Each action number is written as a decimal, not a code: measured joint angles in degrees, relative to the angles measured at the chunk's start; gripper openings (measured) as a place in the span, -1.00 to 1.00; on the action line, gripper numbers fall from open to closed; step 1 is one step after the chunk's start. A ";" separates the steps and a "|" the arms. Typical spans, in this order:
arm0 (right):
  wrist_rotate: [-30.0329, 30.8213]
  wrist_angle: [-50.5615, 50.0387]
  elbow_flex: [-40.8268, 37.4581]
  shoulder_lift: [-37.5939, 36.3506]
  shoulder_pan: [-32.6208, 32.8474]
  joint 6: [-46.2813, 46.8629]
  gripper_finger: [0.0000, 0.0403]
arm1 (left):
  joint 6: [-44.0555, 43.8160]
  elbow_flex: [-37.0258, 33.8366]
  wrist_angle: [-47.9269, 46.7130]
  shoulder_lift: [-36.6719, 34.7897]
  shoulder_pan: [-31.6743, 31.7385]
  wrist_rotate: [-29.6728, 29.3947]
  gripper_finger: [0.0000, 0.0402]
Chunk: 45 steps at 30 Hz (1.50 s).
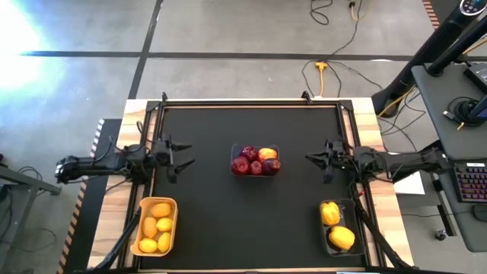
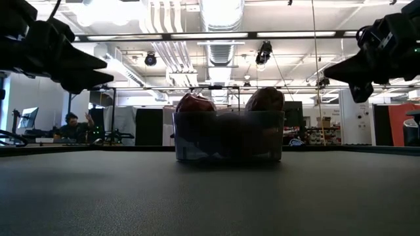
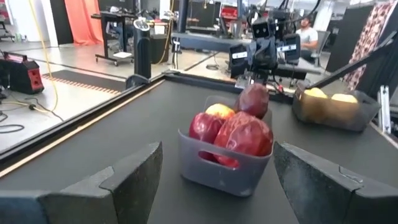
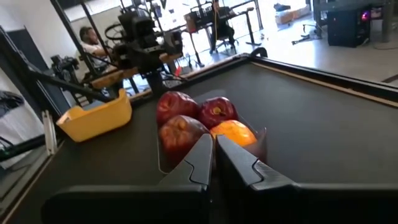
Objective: Sort produce into baskets
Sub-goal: Return to Home Position
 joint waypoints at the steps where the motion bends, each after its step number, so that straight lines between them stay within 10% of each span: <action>1: 0.05 -0.02 0.00 0.35 0.00 0.00 -0.94 | 0.13 0.01 -0.02 0.54 0.00 0.01 0.44; 45: 0.25 -0.20 -0.02 -1.20 0.64 -0.02 -0.94 | -5.05 -0.11 0.56 7.56 0.00 0.02 0.44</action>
